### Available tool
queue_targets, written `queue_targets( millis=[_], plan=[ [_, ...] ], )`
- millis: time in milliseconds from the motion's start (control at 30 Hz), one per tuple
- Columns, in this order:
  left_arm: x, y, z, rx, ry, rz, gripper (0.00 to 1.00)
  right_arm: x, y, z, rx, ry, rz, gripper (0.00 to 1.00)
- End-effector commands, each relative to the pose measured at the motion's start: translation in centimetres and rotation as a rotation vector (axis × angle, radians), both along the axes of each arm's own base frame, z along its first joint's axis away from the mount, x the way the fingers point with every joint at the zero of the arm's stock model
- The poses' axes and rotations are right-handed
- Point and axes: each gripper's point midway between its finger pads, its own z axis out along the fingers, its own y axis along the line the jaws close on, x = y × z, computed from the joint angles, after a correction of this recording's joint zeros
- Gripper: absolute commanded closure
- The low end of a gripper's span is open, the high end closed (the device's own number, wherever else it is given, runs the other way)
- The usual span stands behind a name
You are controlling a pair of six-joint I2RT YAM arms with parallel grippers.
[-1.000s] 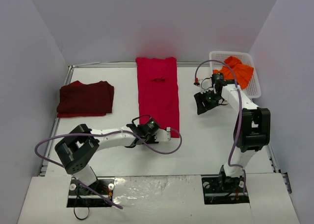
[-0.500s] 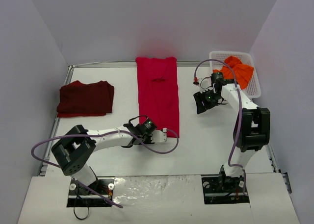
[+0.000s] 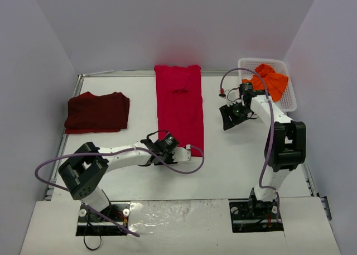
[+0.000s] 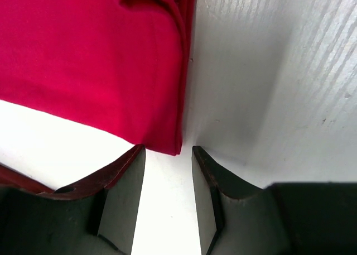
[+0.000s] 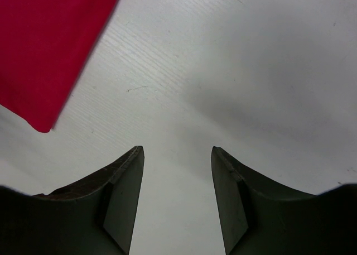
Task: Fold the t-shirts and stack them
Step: Grab the bottom of the folded rectangular tshirt with both arms
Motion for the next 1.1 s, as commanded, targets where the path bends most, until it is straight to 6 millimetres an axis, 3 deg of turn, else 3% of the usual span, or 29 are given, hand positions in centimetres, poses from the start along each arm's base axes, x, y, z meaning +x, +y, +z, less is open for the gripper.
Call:
queue_targets(
  millis=[0, 333, 600, 700, 900, 967, 1067],
  plan=[
    [0.4, -0.6, 1.4, -0.034, -0.010, 0.015, 0.62, -0.1, 0.6, 0.3, 0.009, 0.019, 0.024, 0.52],
    [1.0, -0.4, -0.5, 0.007, -0.014, 0.022, 0.68, -0.3, 0.6, 0.0, 0.005, 0.030, 0.032, 0.52],
    [2.1, -0.4, -0.1, -0.004, -0.052, 0.070, 0.97, -0.4, 0.7, -0.3, 0.002, 0.042, 0.038, 0.52],
    [1.8, -0.5, 0.1, -0.011, -0.032, 0.065, 0.98, -0.5, 0.8, -0.4, 0.002, 0.045, 0.039, 0.52],
    [0.8, -0.9, 2.2, -0.096, 0.044, 0.059, 0.98, -1.6, 2.2, 0.5, 0.068, 0.059, 0.091, 0.52],
    [0.7, -1.3, 4.0, -0.194, 0.051, 0.069, 0.98, -2.8, 3.2, 1.2, 0.088, 0.058, 0.130, 0.52],
    [0.7, -1.0, 4.9, -0.274, 0.083, 0.094, 0.98, -4.1, 4.7, 2.9, 0.124, 0.016, 0.201, 0.50]
  ],
)
